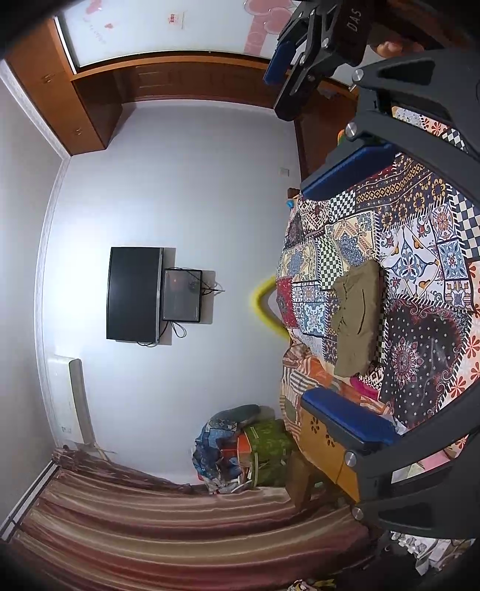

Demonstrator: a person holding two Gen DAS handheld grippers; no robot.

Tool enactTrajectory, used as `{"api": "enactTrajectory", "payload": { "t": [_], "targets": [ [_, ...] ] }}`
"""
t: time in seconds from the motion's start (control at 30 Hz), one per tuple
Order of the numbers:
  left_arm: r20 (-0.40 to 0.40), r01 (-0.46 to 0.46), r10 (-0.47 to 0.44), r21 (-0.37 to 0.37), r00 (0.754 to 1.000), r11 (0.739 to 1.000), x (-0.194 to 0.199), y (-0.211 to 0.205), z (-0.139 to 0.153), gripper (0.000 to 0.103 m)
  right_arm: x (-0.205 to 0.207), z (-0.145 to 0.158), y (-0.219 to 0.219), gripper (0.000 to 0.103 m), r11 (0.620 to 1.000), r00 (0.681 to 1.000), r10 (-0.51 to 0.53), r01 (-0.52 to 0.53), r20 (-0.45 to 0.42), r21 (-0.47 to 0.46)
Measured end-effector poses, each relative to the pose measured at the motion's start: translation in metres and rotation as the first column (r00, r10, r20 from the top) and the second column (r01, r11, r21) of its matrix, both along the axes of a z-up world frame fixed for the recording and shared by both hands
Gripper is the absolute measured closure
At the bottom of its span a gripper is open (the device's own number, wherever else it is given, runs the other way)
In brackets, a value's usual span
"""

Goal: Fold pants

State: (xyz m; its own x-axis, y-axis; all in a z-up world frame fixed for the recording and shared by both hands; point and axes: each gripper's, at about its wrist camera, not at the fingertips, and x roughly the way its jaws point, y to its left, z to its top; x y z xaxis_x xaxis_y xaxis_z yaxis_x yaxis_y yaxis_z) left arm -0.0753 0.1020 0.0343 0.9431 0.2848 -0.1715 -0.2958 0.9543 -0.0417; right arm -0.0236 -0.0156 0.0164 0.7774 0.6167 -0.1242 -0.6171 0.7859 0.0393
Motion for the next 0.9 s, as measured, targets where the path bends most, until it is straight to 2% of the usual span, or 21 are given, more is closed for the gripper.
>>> {"api": "enactTrajectory", "payload": {
  "t": [0.4,0.9],
  "targets": [
    [0.0,-0.001,0.001,0.015,1.0,1.0,-0.0016,-0.0017,-0.0041,0.0,0.0003,0.0016,-0.0017,0.0,1.0,1.0,-0.004,0.004,-0.009,-0.001],
    [-0.01,0.02,-0.02,0.0,1.0,1.0,0.0018,0.0025,-0.0041,0.0,-0.0005,0.0015,-0.001,0.0,1.0,1.0,-0.018,0.018,-0.007,0.001]
  ]
}}
